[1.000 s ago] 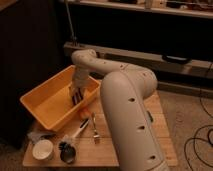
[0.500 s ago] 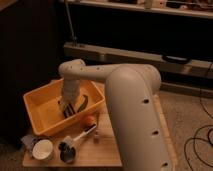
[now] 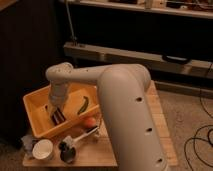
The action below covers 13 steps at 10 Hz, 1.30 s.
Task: Wipe tray with eraser
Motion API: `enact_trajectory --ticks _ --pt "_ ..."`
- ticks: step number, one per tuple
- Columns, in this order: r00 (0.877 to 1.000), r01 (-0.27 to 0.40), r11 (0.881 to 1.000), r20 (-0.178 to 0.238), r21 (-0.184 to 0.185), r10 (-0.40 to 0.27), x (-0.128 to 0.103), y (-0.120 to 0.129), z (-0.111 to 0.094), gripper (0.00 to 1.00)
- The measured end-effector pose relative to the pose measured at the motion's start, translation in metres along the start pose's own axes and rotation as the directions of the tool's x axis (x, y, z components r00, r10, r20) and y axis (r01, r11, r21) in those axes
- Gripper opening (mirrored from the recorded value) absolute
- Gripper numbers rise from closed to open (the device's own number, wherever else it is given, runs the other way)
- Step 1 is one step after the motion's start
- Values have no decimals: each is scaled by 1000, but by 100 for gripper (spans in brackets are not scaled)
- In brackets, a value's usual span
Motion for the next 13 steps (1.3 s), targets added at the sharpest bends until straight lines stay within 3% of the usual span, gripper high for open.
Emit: enact_trajectory --ticks 3,6,9,13 --pt "1000 -14 1000 24 7 14 -53 -14 -1 0" --pt "996 -83 996 30 32 82 -76 -52 -2 0" --pt "982 -190 980 37 58 188 -72 -103 -8 0" --pt "966 -257 964 46 74 254 -22 -148 -34 0"
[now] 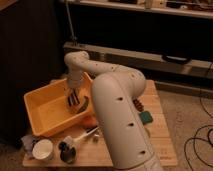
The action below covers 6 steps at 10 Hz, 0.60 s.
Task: Wipe tray with eraser
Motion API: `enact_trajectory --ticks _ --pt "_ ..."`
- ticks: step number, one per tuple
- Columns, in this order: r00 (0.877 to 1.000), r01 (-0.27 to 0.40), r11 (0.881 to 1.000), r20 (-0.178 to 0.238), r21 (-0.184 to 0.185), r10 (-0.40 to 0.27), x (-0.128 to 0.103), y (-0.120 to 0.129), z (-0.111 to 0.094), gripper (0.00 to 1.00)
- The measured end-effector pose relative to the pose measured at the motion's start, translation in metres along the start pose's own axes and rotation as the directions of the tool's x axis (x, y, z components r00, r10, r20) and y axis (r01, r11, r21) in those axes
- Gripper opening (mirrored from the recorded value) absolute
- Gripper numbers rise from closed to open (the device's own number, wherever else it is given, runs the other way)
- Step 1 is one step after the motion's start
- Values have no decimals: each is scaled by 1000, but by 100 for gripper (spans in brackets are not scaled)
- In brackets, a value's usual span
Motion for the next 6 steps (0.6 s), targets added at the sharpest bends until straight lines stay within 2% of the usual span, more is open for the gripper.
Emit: enact_trajectory --ticks 2,6 --pt "1000 11 1000 -2 2 -11 17 -6 -4 0" --pt "997 71 997 -18 -1 -71 62 37 14 0"
